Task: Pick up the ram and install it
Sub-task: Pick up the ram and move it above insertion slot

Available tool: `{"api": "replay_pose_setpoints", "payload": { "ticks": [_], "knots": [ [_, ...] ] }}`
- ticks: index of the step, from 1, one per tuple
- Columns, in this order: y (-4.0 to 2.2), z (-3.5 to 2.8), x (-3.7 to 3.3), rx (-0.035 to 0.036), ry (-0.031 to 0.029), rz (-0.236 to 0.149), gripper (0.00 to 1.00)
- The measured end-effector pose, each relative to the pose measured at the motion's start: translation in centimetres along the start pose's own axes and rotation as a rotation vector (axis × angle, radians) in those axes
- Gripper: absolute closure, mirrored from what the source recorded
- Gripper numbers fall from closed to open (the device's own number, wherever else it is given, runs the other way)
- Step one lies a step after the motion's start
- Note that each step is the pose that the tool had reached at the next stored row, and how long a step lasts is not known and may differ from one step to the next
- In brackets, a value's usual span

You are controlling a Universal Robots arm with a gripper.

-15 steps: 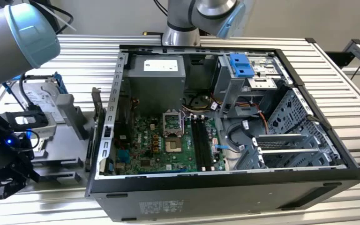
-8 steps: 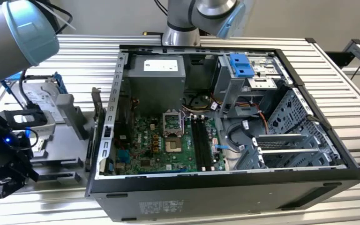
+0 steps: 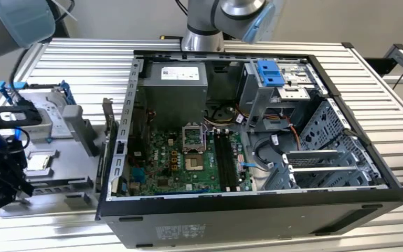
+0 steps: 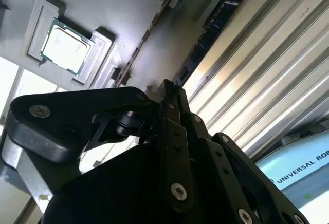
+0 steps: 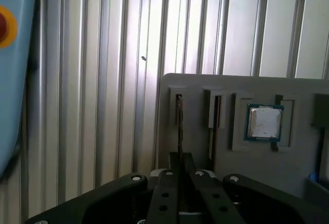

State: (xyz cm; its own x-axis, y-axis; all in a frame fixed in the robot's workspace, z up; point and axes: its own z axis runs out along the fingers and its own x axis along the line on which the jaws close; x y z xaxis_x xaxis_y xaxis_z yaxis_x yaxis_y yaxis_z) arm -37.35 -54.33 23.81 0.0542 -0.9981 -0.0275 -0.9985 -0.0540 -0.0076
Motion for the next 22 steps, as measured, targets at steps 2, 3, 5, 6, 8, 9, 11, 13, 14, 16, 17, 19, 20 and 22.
{"api": "replay_pose_setpoints", "payload": {
  "ticks": [2, 3, 5, 6, 8, 9, 11, 13, 14, 16, 17, 19, 20, 22],
  "knots": [
    [-0.01, -0.91, -0.02, 0.0000, 0.0000, 0.000, 1.00],
    [-0.01, -1.38, -0.04, 0.0000, 0.0000, 0.000, 1.00],
    [-0.02, -2.27, -0.06, 0.0000, 0.0000, 0.000, 1.00],
    [-0.02, -2.75, -0.07, -0.0001, 0.0000, 0.000, 1.00],
    [-0.03, -3.64, -0.10, 0.0000, 0.0000, 0.000, 1.00],
    [-0.03, -4.09, -0.11, -0.0001, 0.0000, 0.000, 1.00],
    [-0.04, -5.01, -0.14, 0.0000, -0.0001, 0.000, 1.00],
    [-0.05, -5.93, -0.16, 0.0000, 0.0000, 0.000, 1.00],
    [-0.05, -6.36, -0.17, 0.0000, 0.0000, 0.000, 1.00],
    [-0.06, -7.26, -0.20, -0.0001, 0.0001, 0.000, 1.00],
    [-0.06, -7.74, -0.21, 0.0000, 0.0000, 0.000, 1.00],
    [-0.07, -8.66, -0.24, 0.0000, 0.0000, 0.000, 1.00],
    [-0.07, -9.14, -0.25, 0.0000, 0.0000, 0.000, 1.00],
    [-0.08, -10.03, -0.27, -0.0001, 0.0000, 0.000, 1.00]
  ]
}}
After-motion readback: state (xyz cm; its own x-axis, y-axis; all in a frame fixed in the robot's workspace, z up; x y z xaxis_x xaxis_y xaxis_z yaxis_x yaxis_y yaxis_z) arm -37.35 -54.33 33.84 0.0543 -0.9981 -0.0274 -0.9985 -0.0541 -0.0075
